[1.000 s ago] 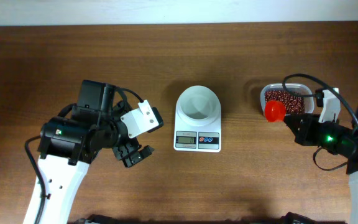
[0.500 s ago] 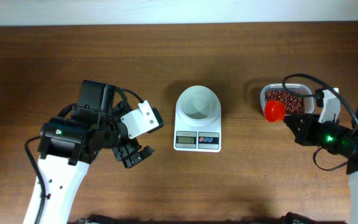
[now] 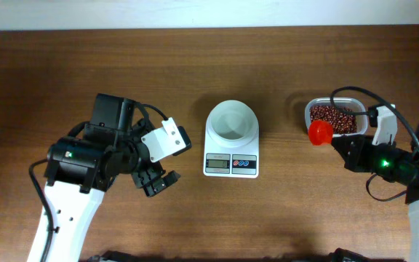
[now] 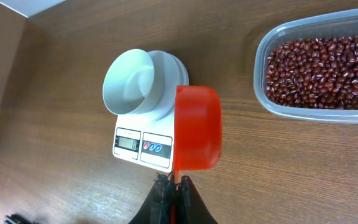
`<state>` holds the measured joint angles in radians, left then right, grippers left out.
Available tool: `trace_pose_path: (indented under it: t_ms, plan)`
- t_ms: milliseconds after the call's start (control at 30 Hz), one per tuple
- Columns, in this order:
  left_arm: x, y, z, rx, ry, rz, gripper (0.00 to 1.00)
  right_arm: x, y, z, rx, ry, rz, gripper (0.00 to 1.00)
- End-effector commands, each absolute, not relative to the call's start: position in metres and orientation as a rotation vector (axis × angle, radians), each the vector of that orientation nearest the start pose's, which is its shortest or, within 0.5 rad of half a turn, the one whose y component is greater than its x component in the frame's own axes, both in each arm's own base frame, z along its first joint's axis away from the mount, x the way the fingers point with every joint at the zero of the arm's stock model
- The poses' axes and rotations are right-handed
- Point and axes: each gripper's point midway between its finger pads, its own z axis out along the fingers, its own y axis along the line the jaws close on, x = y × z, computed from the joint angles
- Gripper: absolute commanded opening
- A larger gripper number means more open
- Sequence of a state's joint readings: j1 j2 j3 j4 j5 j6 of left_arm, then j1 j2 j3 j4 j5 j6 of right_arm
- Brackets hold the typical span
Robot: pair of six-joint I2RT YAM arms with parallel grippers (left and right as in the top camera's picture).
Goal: Scoop and weigh 50g on scale
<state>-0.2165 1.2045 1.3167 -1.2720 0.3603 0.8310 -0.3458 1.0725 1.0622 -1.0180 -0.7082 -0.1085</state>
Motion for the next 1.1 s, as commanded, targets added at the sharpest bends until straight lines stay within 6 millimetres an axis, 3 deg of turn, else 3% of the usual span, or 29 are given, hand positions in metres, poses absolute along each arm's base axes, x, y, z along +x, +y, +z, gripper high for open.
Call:
trace_pose_path:
  t_ms: [0,733,867,967,1067]
  plan:
    - [0.238,-0.116,0.234,1.418,2.204,-0.304,0.99,0.269,0.025,0.229,0.018,2.381,0.721,0.04]
    - [0.238,-0.116,0.234,1.418,2.204,-0.304,0.99,0.273,0.022,0.230,0.012,2.369,0.699,0.04]
    - [0.238,-0.116,0.234,1.418,2.204,-0.304,0.99,0.293,0.000,0.217,0.041,2.394,0.563,0.04]
    - [0.238,-0.116,0.234,1.418,2.204,-0.304,0.99,0.319,-0.012,0.225,0.004,2.311,0.490,0.04]
    - [0.238,-0.116,0.234,1.418,2.204,-0.304,0.99,0.326,-0.032,0.230,0.043,2.313,0.342,0.04]
